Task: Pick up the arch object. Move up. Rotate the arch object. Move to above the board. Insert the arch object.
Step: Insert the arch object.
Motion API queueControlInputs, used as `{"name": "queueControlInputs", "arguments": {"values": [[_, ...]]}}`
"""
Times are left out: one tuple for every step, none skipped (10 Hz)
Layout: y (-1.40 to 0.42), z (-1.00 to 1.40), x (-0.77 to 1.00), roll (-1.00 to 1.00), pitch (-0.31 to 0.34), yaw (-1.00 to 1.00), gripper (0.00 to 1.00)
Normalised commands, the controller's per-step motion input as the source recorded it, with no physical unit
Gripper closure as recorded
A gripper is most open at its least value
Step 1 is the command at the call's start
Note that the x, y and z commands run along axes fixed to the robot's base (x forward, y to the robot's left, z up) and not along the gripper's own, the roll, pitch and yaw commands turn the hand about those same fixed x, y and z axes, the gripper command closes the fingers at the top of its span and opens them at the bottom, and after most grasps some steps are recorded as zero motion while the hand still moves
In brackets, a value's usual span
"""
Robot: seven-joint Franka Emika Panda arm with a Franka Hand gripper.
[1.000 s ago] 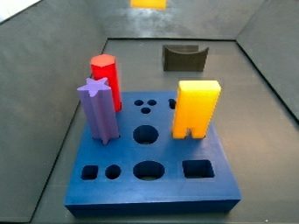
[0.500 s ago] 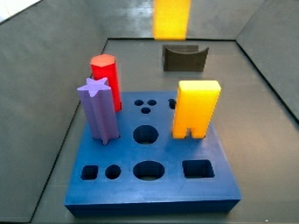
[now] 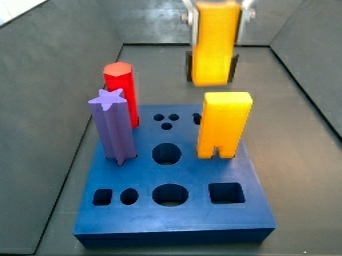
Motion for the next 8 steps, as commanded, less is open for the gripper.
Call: {"name": "queueControlInputs", "arguments": {"values": [[-0.33, -0.33, 0.47, 0.45, 0.0, 0.09, 1.0], [-0.17, -0.47, 0.37, 0.19, -0.02, 0.08, 1.0], [-0.02, -0.43, 0.21, 0.07, -0.05, 0.0, 1.0], [0.01, -0.42, 0.11, 0.0, -0.059, 0.0, 1.0], [0.16, -0.39, 0.0, -0.02, -0.047, -0.13, 1.0], [0.15, -0.33, 0.0, 0.0, 0.0, -0.23, 1.0], [0.17, -0.22, -0.08, -0.08, -0.001, -0.22, 1.0], [0.08, -0.18, -0.01, -0.11, -0.001, -0.13, 1.0]]}}
